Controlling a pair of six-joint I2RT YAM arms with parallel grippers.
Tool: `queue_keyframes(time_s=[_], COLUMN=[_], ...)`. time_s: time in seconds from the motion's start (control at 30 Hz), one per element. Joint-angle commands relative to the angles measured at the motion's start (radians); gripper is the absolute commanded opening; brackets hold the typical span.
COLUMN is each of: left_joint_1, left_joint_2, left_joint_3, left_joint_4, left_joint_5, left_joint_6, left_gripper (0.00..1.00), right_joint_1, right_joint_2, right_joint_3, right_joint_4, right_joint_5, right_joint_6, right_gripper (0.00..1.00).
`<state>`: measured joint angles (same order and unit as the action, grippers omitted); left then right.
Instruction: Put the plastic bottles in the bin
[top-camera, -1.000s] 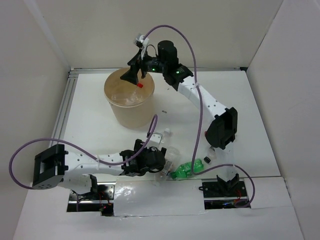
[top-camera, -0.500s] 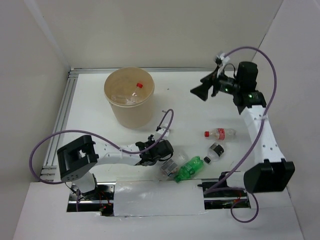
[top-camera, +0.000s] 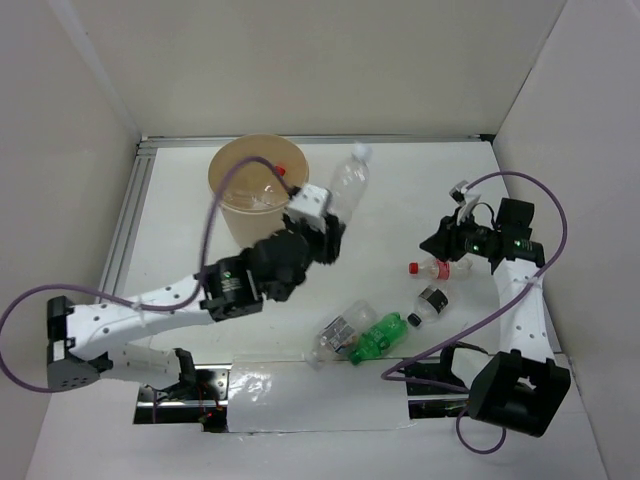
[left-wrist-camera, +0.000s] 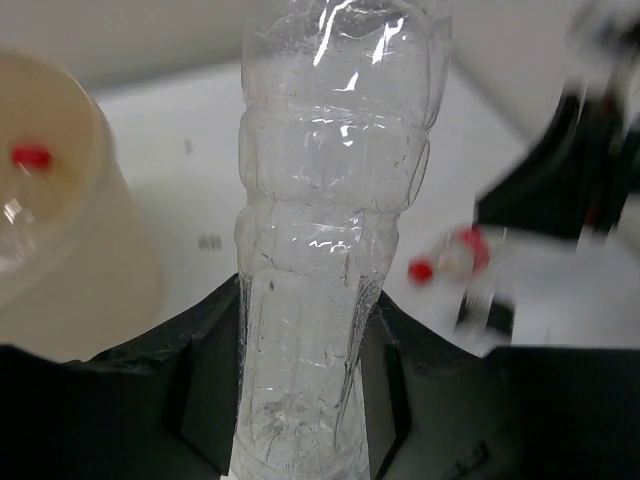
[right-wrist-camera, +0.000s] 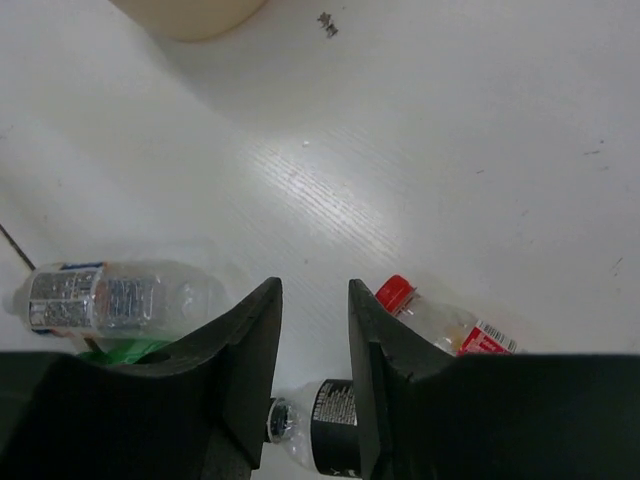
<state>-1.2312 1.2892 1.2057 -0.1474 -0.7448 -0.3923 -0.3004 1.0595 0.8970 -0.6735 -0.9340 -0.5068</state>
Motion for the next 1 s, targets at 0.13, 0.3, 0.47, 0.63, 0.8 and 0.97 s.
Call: queue_keyframes(time_s=[0.13, 0.3, 0.47, 0.63, 0.8, 0.97], left_joint_1=[0.271, 0.459, 0.608, 0.628, 0.541, 0.351], left_joint_2=[-0.076, 0.016, 0.14, 0.168, 0.04, -0.126], left_joint_3=[0.043, 0.084, 0.167, 0.222, 0.183, 0.034], left_joint_4=[0.35, 0.267, 0.135, 0.111, 0.138, 0.066], left_joint_5=[-0.159, -0.159, -0.064, 0.005, 0.054, 0.171], left_joint_6=[0.196, 0.087, 0.01, 0.056, 0.154, 0.23], left_gripper=[0.14, 0.21, 0.74, 1.0, 1.0, 1.0], right_joint_1=[-0.019, -0.019, -0.019, -0.019, -0.019, 0.018], right_joint_2=[-0.053, -0.033, -0.023, 0.028, 0.1, 0.14], right_joint_3=[-0.024, 0.008, 0.059, 0.114, 0.106, -0.041], right_joint_4=[-0.031, -0.049, -0.11, -0.254, -0.417, -0.306], right_joint_5=[-0.005, 0.047, 0.078, 0.132, 0.218, 0.339], right_joint_6=[-0.116, -0.19, -0.297, -0.563, -0.96, -1.075], right_gripper=[0.66, 0.87, 1.0, 1.0, 1.0, 1.0])
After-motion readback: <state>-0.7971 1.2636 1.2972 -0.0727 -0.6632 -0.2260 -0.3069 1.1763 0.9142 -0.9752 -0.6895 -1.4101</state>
